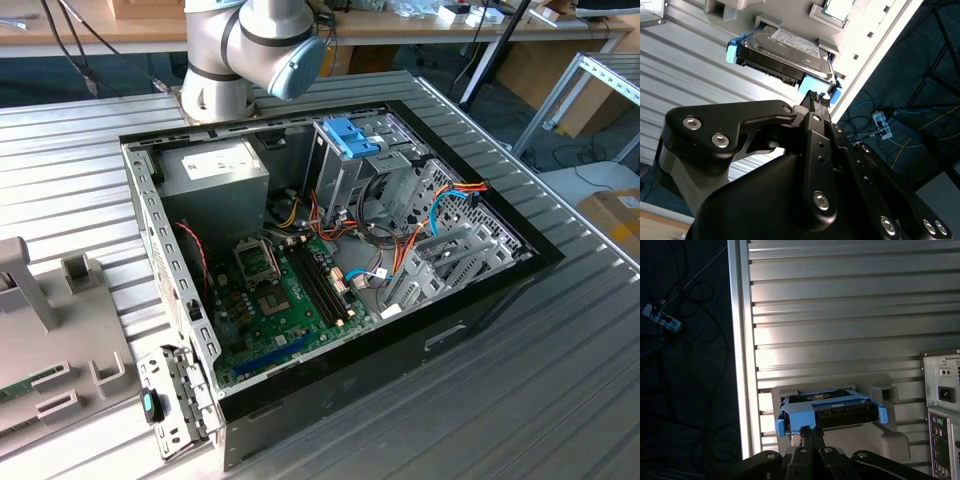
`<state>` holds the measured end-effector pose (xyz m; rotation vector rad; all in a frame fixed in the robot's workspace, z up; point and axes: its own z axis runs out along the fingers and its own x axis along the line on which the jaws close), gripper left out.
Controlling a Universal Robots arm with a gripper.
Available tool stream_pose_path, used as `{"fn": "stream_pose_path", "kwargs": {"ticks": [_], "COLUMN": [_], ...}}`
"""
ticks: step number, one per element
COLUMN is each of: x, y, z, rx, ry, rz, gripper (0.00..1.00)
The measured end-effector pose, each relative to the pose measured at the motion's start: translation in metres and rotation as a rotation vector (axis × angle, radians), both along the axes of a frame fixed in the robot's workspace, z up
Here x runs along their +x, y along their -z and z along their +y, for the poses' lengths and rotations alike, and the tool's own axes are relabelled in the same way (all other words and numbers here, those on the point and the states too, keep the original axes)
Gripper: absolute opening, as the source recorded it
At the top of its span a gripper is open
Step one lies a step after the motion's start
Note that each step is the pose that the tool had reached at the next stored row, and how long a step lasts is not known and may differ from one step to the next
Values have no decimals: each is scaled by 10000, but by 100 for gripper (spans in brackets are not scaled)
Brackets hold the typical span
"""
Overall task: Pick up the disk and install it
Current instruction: 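Pick up the disk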
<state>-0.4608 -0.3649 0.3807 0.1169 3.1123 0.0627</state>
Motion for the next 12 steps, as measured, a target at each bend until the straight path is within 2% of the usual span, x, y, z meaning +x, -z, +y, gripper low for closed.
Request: {"fn": "stream_pose_path", "kwargs": {"ticks": [4, 12], "x": [0, 0], "y": [0, 0], "z": [0, 0], "rx": [-4, -3], "ry": [-56, -2160], "rz": [0, 0], "gripper": [11, 11]}}
